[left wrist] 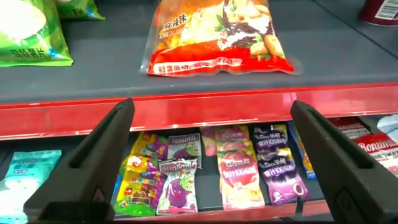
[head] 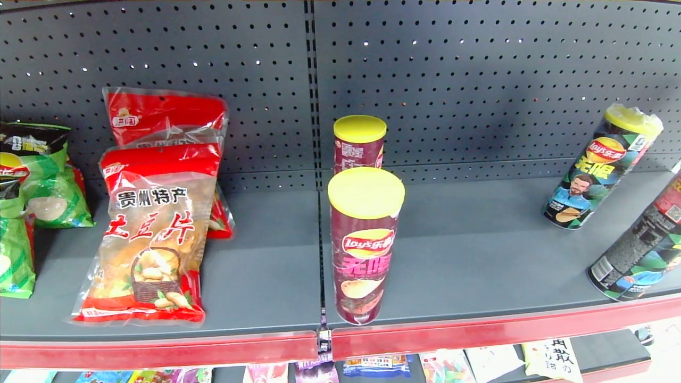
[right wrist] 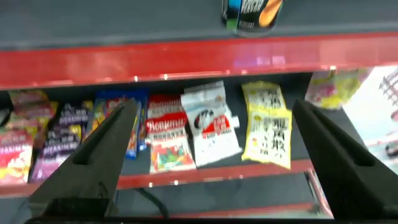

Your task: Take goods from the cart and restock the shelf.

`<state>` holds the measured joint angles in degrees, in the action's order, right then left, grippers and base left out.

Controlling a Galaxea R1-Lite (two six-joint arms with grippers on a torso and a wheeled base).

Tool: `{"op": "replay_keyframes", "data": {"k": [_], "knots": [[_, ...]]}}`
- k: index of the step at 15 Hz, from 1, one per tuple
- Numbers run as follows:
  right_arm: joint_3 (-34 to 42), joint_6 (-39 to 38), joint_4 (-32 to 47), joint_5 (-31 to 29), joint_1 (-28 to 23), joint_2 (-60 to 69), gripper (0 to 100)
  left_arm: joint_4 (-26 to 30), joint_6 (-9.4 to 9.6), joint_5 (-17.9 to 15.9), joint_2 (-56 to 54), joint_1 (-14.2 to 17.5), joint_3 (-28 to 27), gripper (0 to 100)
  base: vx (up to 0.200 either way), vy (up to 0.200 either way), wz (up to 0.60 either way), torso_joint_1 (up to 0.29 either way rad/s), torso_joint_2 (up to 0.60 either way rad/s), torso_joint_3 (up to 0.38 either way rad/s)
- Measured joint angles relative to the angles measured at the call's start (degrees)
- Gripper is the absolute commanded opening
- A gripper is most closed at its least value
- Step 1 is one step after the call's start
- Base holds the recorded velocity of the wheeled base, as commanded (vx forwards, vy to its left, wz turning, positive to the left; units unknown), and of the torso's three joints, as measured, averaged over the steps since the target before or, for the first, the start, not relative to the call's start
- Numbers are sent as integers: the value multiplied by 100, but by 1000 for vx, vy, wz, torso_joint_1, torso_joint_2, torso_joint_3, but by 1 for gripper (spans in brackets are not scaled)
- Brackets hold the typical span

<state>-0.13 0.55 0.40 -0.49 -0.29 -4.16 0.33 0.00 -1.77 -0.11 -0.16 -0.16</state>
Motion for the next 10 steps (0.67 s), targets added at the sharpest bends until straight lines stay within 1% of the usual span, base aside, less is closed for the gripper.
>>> {"op": "replay_keyframes", "data": {"k": [3,7,10], "knots": [[11,-20,-16,6,32,293,100,2,0,2,1,0,0,100,0,0,0,0,0,0],[11,-15,-11,0,37,386,100,5,0,0,1,-2,0,100,-200,0,0,14,1,-1],[11,-15,-13,-2,37,400,100,2,0,0,1,0,-2,100,0,0,0,0,0,0]]}}
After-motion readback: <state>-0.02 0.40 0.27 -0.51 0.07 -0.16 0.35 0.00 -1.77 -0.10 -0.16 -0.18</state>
